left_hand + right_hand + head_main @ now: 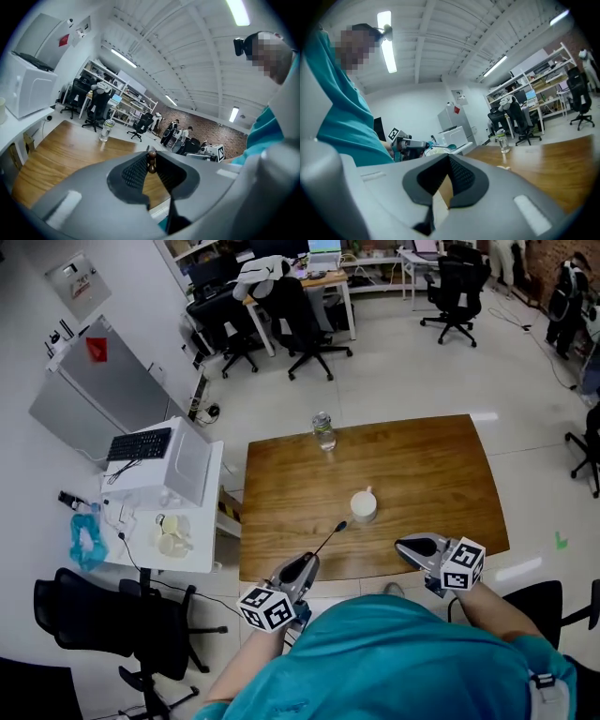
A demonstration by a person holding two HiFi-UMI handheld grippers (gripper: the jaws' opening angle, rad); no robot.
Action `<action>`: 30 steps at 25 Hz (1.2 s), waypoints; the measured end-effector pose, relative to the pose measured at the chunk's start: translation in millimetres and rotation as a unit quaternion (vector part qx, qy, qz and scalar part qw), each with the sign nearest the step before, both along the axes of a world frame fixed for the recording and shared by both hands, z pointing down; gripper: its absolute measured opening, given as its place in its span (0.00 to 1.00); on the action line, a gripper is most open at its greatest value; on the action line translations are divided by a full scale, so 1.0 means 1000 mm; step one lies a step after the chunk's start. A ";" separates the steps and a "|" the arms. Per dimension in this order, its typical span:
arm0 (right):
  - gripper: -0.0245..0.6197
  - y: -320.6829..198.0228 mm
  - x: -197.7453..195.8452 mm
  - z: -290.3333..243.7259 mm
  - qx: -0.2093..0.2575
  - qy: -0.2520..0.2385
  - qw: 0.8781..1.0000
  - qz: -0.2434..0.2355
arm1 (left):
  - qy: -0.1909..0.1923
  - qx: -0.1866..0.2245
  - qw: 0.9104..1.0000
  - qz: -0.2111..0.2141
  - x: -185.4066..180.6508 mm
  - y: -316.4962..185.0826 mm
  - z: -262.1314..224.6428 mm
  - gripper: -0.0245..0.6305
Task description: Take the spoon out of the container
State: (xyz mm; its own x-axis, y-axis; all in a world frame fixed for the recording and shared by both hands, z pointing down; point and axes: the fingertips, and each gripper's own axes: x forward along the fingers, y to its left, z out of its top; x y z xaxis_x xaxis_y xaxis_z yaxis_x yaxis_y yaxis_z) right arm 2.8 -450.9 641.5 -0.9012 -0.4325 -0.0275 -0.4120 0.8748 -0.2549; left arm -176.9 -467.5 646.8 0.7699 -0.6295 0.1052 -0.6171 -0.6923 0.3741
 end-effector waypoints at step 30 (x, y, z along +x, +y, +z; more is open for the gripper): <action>0.04 0.414 0.082 -0.021 0.042 0.005 0.998 0.041 | -0.004 0.114 0.991 0.063 0.112 0.383 -0.056 0.12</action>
State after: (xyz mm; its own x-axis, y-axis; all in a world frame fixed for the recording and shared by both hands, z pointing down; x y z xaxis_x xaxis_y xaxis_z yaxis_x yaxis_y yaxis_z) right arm 84.9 -37.0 620.7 -0.8629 -0.5020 -0.0578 -0.4859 0.8557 -0.1780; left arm -65.0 -84.3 590.9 0.8433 -0.5370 -0.0217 -0.5234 -0.8297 0.1941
